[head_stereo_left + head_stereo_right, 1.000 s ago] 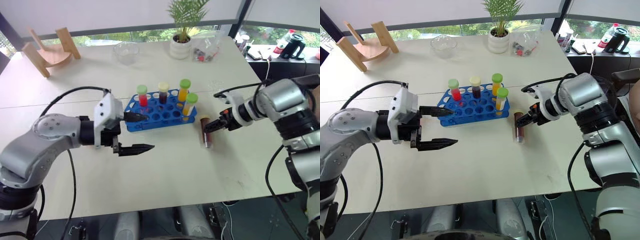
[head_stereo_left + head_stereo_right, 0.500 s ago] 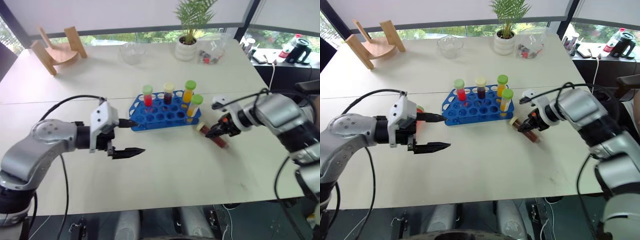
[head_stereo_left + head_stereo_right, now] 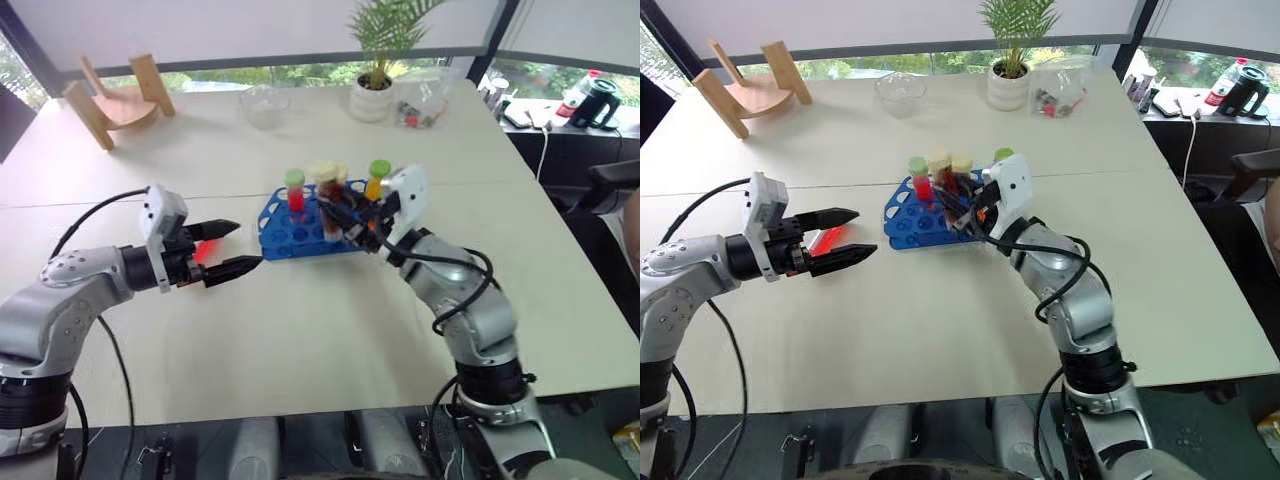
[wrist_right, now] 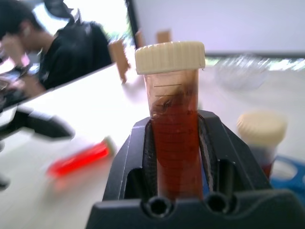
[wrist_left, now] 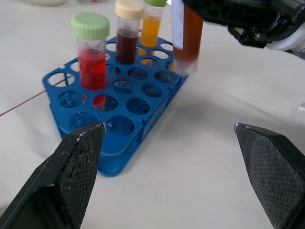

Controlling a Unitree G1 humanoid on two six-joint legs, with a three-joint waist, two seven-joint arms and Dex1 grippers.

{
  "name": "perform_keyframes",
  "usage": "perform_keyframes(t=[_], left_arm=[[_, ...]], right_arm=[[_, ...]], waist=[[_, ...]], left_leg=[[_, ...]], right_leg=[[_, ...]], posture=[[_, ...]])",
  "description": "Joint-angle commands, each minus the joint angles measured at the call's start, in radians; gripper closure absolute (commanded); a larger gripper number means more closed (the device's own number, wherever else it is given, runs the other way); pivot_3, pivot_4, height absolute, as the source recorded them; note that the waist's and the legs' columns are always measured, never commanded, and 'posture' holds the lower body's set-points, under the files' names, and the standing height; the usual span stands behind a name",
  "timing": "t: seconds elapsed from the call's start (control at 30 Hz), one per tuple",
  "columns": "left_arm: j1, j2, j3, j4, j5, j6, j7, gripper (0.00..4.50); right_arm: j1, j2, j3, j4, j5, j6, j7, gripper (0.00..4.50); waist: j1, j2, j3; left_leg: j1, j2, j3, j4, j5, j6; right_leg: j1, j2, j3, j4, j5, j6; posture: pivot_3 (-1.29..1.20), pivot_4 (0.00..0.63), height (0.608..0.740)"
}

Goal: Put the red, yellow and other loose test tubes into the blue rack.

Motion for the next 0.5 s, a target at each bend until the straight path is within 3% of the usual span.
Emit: perform_keyframes(t=[0.03, 0.5], left_arm=[[-0.002, 0.015, 0.01, -0.043, -0.009, 0.007, 0.002, 0.0], [0.013, 0.026, 0.004, -0.064, 0.008, 0.004, 0.005, 0.0]], right_arm=[[-0.004, 0.026, 0.022, 0.09, -0.09, -0.149, -0.058, 3.72], [0.041, 0.044, 0.039, 0.225, -0.116, -0.26, -0.016, 3.72]], waist=[[-0.004, 0.0, 0.0], [-0.009, 0.0, 0.0]], left_leg=[[0.0, 0.0, 0.0, 0.0, 0.0, 0.0], [0.001, 0.001, 0.0, -0.002, 0.0, 0.0]], right_leg=[[0.0, 0.0, 0.0, 0.0, 0.0, 0.0], [0.0, 0.001, 0.0, 0.0, 0.0, -0.001]], posture=[[0.0, 0.15, 0.74], [0.0, 0.15, 0.74]])
